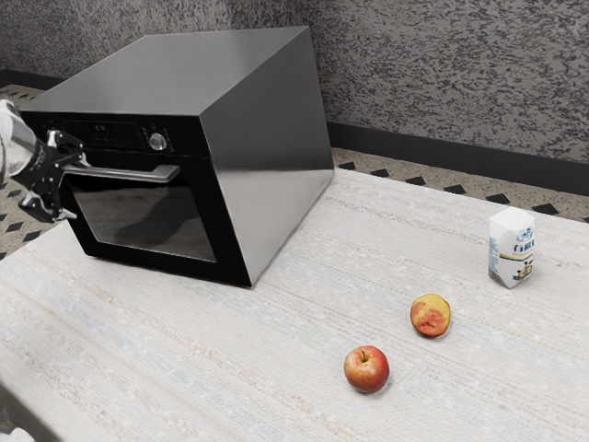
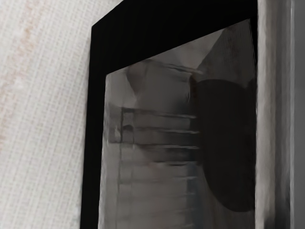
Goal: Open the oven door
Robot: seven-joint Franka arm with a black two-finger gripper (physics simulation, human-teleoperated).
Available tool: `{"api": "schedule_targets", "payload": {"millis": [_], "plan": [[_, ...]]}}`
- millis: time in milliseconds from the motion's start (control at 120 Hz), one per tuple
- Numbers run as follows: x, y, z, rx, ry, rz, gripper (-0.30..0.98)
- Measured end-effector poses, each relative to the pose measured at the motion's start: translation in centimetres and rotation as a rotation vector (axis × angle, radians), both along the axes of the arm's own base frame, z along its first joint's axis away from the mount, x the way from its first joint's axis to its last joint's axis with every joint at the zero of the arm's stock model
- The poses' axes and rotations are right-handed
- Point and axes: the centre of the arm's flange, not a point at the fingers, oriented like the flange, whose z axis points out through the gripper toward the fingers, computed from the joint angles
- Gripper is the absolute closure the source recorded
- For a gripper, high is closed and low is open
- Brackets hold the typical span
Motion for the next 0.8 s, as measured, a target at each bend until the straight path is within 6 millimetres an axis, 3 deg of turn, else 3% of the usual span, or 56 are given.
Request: {"api": "schedule_targets", "payload": {"millis": [83, 150, 217, 317, 400, 450, 483, 517, 550, 600, 642, 675, 725, 800], "plan": [[-0.4, -0.3, -0.4, -0.009, -0.002, 0.012, 0.00], [-3.4, -1.9, -1.4, -0.039, 0.003, 0.029, 0.00], [-8.1, -4.1, -2.3, -0.080, -0.007, 0.061, 0.00], [-16.3, -9.7, -3.5, -0.078, -0.040, 0.076, 0.00], [-23.1, -13.3, -2.2, -0.012, -0.131, 0.109, 0.00], [-24.6, -15.1, -1.0, 0.048, -0.139, 0.091, 0.00], [-23.4, -16.6, 0.9, 0.080, -0.128, 0.031, 0.00], [-20.3, -18.7, 6.0, 0.151, -0.097, -0.048, 0.01], [-14.3, -22.9, 11.6, 0.219, -0.018, -0.184, 0.01], [-5.9, -28.4, 15.2, 0.200, 0.080, -0.398, 0.01], [-0.9, -32.6, 14.9, 0.157, 0.172, -0.536, 0.00], [1.2, -35.8, 13.9, 0.146, 0.247, -0.606, 0.00], [2.2, -38.2, 12.9, 0.138, 0.329, -0.642, 0.00], [2.1, -38.8, 11.7, 0.124, 0.423, -0.632, 0.00]]}}
